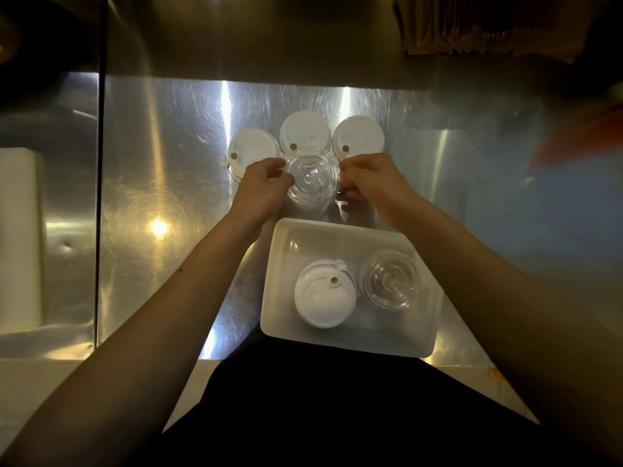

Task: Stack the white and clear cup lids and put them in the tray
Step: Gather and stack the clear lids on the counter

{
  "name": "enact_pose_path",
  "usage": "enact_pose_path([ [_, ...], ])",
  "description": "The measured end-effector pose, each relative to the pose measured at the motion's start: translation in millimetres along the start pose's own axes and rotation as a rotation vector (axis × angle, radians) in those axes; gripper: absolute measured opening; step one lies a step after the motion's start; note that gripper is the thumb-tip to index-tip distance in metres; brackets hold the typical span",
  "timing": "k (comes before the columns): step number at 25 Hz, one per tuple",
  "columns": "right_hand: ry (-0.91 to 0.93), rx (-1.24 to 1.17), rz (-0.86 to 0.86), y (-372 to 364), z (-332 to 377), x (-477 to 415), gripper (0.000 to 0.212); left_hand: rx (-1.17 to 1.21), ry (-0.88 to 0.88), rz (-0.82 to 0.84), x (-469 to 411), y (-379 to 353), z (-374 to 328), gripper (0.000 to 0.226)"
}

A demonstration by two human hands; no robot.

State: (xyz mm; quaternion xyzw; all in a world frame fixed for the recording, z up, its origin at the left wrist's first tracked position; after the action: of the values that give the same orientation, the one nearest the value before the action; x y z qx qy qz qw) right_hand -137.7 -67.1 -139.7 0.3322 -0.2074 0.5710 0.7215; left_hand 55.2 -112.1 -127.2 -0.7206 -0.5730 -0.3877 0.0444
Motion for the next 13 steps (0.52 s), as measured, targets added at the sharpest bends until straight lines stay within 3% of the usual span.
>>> enact_pose_path([
  [6, 0.024, 0.000, -0.070, 36, 3, 12, 0.031, 0.014, -0.055, 0.033, 3, -22, -26, 0.049],
  [13, -0.011, -0.194, -0.109, 87, -19, 27, 0.030, -0.044, -0.120, 0.149, 10, -78, -57, 0.049],
])
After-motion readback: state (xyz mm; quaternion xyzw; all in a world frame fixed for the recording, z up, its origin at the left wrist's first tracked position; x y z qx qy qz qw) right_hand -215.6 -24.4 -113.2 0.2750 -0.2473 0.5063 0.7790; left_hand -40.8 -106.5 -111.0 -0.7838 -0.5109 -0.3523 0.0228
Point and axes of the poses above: each hand's wrist, its own x-axis away from the middle knuckle, its own y-axis out of the back of the hand, z = x × y, the point moved 10 cm from there along -x, towards the middle knuckle, and after that the axes turned 4 degrees about -z, right-handed, at the moved point
